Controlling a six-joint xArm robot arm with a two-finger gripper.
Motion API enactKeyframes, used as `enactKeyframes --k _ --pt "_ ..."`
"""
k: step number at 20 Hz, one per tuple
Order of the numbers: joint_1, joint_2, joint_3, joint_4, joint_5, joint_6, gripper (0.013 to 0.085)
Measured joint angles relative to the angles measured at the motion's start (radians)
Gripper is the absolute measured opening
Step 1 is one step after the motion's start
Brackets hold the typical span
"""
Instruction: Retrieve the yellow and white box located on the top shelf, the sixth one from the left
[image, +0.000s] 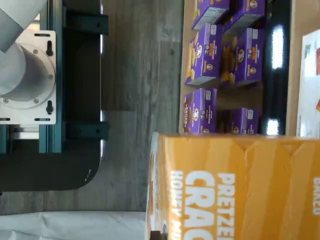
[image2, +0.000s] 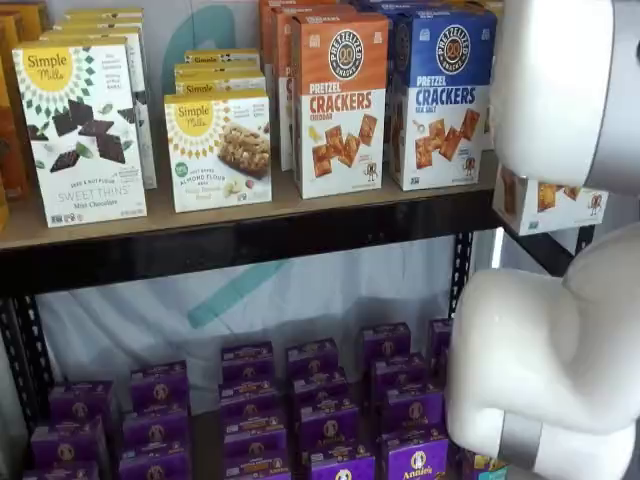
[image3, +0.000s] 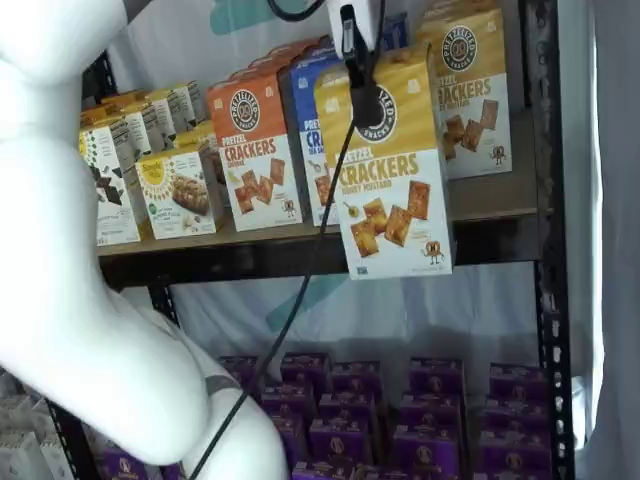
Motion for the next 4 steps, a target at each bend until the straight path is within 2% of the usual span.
enactKeyframes --k 4 --pt "0.014 -0.020 0.028 -0.005 -0.005 0.013 0.0610"
